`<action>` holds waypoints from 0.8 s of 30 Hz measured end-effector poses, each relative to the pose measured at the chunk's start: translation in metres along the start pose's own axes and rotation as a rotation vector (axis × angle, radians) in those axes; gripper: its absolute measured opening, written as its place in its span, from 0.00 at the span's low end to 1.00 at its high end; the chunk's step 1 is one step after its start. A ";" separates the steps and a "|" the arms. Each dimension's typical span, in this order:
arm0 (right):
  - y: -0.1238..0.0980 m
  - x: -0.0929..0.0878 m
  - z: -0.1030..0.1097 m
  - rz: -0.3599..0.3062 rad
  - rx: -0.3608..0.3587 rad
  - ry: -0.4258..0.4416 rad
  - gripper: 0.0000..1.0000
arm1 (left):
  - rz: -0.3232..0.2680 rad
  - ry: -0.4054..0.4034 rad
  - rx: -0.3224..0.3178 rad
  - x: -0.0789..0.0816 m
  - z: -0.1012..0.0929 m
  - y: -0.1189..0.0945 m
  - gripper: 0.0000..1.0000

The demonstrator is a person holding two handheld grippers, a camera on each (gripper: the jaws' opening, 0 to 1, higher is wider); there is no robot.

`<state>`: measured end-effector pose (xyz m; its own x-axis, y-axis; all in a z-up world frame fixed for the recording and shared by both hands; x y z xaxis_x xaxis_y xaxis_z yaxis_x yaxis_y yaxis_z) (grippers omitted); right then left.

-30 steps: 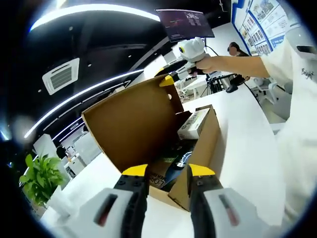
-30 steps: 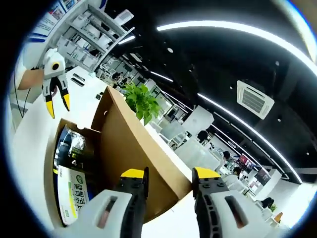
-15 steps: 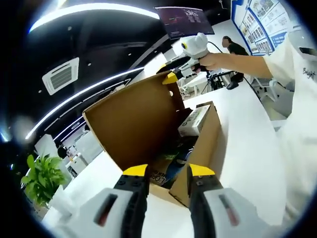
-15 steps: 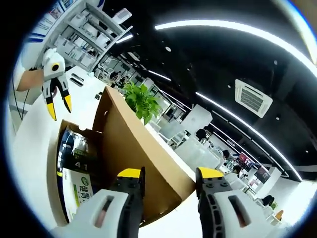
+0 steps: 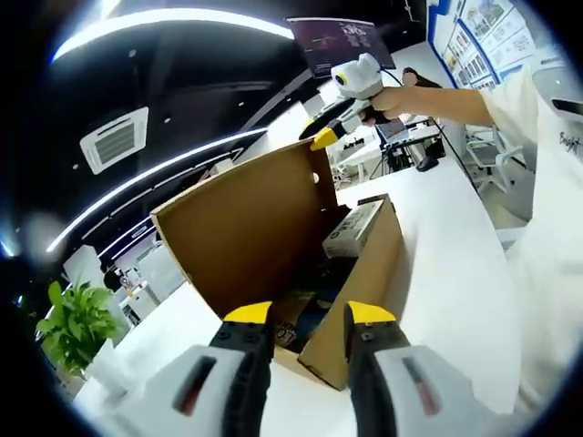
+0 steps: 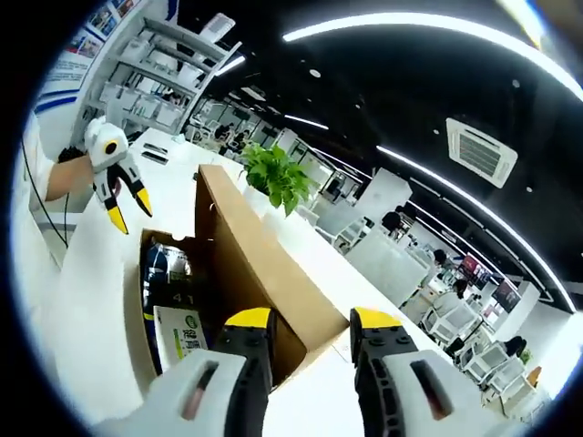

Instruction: Operate the shoe box by opening the lid, removing the specified soft item, and placing it in the target area until the item is outside and the box remains undamaged.

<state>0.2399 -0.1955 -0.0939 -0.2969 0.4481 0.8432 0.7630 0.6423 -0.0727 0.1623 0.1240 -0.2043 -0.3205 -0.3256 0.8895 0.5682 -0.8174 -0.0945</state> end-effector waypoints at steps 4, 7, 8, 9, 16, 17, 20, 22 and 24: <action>-0.003 -0.003 0.006 0.018 -0.018 0.030 0.32 | -0.009 -0.008 0.004 0.000 0.000 0.001 0.30; -0.001 -0.003 0.006 0.022 -0.035 0.005 0.32 | -0.001 -0.002 -0.009 -0.002 -0.002 0.002 0.30; 0.000 -0.003 0.005 0.020 -0.044 0.016 0.32 | 0.003 0.000 -0.012 -0.002 -0.003 0.003 0.30; 0.001 -0.003 0.004 0.020 -0.047 0.020 0.32 | 0.009 0.001 -0.017 -0.003 -0.003 0.003 0.30; 0.009 -0.011 -0.004 -0.027 -0.097 0.082 0.29 | 0.103 0.007 -0.072 -0.012 0.003 0.002 0.30; 0.011 -0.015 -0.005 -0.022 -0.102 0.088 0.27 | 0.104 0.007 -0.078 -0.011 0.003 0.003 0.29; 0.018 -0.029 -0.005 -0.017 -0.131 0.119 0.20 | 0.113 -0.006 -0.104 -0.007 0.004 0.007 0.29; 0.022 -0.033 -0.002 -0.034 -0.142 0.164 0.18 | 0.127 0.005 -0.110 -0.006 0.004 0.009 0.29; 0.026 -0.037 -0.002 -0.028 -0.148 0.182 0.18 | 0.133 0.013 -0.110 -0.005 0.005 0.011 0.29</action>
<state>0.2722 -0.1964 -0.1257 -0.2207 0.3037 0.9269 0.8358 0.5486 0.0192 0.1738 0.1191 -0.2080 -0.2579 -0.4401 0.8601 0.5205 -0.8133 -0.2600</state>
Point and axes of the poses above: the point that each gripper's makers call its tool centre point, and the gripper's own axes: y roughly forward along the fingers, z roughly to its left, x roughly out of its top, the point moved 6 cm from there along -y, roughly backward along the fingers, and after that the axes turned 10 degrees about -z, right-handed, at the moved point
